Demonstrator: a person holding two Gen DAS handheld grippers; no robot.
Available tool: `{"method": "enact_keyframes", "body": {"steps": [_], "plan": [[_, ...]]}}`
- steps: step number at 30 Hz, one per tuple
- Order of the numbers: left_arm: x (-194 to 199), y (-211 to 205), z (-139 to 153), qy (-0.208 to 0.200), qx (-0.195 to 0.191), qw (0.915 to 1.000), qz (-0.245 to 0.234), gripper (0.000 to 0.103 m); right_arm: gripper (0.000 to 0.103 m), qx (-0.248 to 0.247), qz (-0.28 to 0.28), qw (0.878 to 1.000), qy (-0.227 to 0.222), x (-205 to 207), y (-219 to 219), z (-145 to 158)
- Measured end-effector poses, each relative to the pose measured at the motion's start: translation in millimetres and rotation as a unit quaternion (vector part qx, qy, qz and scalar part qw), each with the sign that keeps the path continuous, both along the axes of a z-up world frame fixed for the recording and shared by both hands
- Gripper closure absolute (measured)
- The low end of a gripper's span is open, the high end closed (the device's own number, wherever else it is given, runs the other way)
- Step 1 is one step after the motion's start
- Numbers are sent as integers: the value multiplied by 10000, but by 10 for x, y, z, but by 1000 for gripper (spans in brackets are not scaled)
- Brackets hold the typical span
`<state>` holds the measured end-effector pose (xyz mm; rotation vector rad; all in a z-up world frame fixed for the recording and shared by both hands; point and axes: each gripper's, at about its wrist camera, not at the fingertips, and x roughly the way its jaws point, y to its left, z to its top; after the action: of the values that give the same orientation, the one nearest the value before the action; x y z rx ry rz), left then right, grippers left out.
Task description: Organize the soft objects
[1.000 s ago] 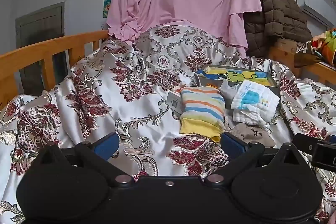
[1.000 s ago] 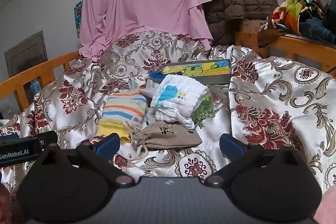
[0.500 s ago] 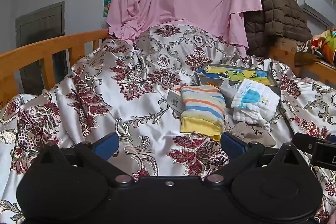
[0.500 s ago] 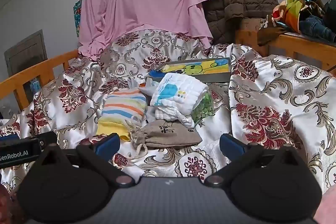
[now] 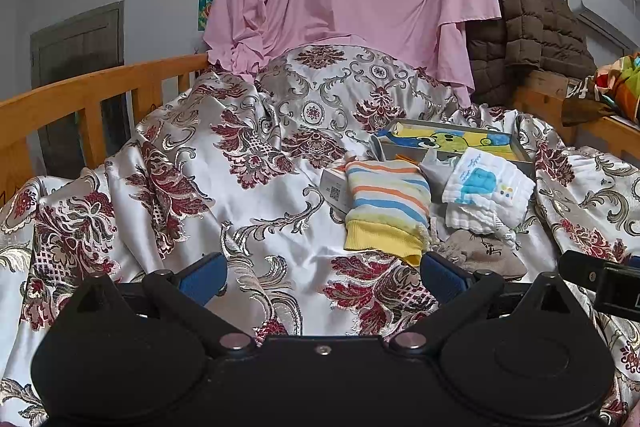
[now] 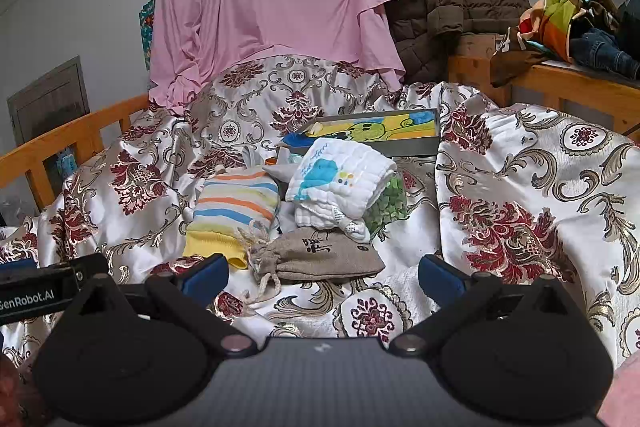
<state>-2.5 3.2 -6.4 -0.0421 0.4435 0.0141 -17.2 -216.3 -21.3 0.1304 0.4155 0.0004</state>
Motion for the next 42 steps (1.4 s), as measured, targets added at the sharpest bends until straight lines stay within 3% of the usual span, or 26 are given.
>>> {"method": "enact_keyframes", "body": {"steps": [42], "plan": [[4,44,-65,54,-3,10000,21,1,0,5,0,10000,23,6,19,-2]]}}
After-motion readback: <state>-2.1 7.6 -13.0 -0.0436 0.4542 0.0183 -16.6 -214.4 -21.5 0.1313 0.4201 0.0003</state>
